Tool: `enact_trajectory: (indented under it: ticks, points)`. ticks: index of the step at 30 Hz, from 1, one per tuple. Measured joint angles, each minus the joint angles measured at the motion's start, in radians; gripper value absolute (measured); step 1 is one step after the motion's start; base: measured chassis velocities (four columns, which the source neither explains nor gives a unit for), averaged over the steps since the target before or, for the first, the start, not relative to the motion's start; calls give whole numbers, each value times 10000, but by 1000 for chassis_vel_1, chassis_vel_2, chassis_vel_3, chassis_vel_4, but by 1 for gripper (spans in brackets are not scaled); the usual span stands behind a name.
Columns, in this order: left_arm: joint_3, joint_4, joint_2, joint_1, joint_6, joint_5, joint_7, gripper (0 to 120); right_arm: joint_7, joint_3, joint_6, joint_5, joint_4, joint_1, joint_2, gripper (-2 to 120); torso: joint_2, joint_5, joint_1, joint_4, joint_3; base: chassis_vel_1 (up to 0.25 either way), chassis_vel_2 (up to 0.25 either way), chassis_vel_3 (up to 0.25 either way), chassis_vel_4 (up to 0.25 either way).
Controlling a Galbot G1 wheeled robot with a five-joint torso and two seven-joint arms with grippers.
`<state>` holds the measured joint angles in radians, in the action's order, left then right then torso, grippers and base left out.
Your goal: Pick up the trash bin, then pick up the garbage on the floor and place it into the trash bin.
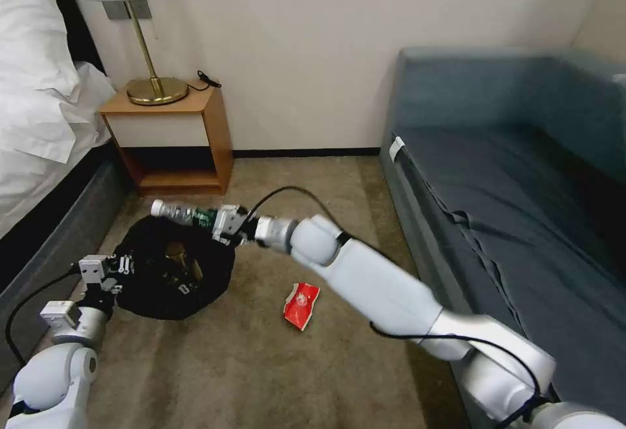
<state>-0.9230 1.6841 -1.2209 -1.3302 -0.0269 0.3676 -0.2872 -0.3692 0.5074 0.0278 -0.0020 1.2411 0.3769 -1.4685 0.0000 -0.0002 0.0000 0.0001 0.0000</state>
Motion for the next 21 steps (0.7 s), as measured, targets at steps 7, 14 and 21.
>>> enact_trajectory:
  ticks: [7, 14, 21]
  points:
    - [57, -42, -38, 76, -5, -41, -2, 5, 325, 373, 104, -125, -366, 178, -281, 24, 0, 0, 0, -1, 0, 0, 0, 0, 0]
    - [90, 98, -74, 96, 54, -97, -17, 5, 236, 502, 158, -640, -493, 252, -156, 24, 0, 2, 0, -2, 0, 0, 0, 0, 0]
    - [15, 218, -30, -150, 75, -102, -31, 5, 340, 1078, 133, -902, -392, -224, 275, 26, 0, 3, 0, -3, 0, 0, 0, 0, 0]
